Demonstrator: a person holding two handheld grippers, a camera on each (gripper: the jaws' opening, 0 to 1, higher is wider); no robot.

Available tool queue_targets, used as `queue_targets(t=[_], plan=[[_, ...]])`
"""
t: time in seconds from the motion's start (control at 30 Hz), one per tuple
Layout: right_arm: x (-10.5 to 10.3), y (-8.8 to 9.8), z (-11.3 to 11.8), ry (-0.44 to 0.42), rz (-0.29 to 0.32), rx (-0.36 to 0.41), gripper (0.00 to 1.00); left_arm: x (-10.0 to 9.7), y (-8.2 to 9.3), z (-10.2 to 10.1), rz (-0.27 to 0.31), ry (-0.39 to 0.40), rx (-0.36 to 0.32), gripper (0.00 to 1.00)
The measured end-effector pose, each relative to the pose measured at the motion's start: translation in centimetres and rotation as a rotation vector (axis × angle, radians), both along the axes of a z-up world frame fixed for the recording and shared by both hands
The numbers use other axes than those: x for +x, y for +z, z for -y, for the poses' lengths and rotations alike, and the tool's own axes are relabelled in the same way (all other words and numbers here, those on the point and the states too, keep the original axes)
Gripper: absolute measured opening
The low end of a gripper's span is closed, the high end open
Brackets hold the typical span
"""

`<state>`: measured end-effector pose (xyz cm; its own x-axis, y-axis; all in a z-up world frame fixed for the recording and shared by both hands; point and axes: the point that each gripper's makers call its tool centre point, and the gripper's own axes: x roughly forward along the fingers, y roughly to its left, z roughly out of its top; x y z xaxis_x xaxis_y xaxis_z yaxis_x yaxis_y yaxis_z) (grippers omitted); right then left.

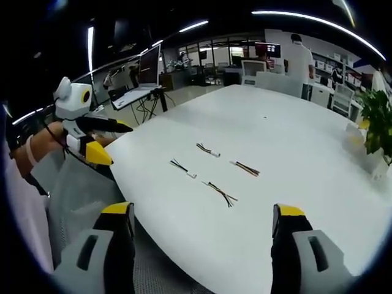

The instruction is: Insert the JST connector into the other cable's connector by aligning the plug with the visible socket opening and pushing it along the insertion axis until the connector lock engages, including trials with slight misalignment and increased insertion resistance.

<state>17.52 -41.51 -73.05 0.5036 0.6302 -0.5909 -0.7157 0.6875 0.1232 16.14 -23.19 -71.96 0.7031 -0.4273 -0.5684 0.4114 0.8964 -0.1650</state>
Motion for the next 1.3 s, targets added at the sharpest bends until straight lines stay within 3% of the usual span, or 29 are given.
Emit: queue_targets(t=[0.43, 0.67, 0.93, 1.3], plan=[[1.7, 0.4, 0.4, -0.029, 0.016, 0.009, 0.90, 1.8, 0.3, -0.5, 0.013, -0.026, 0.056, 0.93], [2.5, 0.4, 0.5, -0.037, 0.013, 0.012, 0.90, 3.7, 1.5, 0.0, 0.054, -0.042, 0.059, 0.92], [3.3, 0.7, 0.5, -0.058, 0.019, 0.029, 0.89, 4.9, 1.3, 0.1, 0.065, -0.084, 0.133, 0.92], [4.4, 0.8, 0.8, -0.073, 0.029, 0.025, 0.88, 5.9, 1.3, -0.1, 0.072, -0.069, 0.134, 0.92]])
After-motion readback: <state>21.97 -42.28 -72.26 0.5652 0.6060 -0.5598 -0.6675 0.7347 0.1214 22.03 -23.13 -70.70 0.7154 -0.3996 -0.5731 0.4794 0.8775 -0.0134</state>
